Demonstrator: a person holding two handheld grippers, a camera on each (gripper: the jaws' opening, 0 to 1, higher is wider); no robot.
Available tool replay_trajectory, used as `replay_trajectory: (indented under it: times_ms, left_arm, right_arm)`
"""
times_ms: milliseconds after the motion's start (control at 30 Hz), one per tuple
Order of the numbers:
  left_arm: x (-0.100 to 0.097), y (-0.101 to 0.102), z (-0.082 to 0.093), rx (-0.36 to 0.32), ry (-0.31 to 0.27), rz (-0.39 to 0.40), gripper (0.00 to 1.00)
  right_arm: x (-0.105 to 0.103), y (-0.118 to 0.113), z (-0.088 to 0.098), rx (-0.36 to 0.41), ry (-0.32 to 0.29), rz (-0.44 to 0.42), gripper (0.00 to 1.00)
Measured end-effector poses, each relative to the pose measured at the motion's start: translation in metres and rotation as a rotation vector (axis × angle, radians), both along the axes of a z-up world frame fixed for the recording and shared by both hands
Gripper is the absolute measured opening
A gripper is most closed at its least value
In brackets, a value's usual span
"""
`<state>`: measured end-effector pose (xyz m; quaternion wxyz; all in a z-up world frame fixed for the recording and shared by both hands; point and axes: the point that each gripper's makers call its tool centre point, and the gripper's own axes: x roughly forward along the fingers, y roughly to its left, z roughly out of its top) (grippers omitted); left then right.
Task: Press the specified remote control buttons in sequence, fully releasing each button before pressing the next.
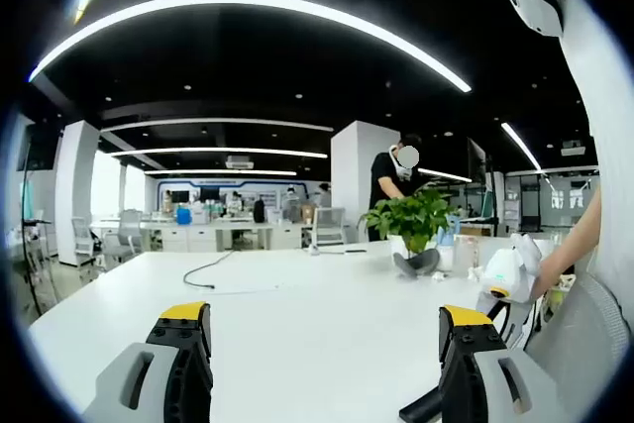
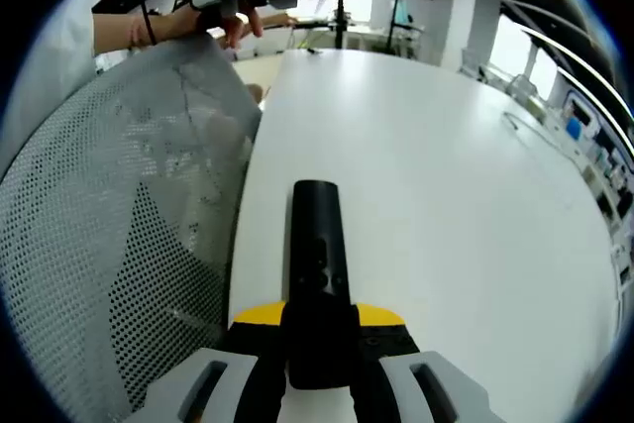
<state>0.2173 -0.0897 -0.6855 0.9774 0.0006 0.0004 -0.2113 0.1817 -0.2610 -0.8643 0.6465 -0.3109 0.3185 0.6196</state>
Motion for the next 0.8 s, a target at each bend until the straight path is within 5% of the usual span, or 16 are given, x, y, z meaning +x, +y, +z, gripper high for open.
replay_trajectory:
  times_ms: [800]
  left_arm:
    - [0.001,0.006,0.003,-0.042,0.013,0.025,0.97]
  right_arm:
    - [0.018,-0.001,-0.001,-0.007,0.002,-0.023,0.21]
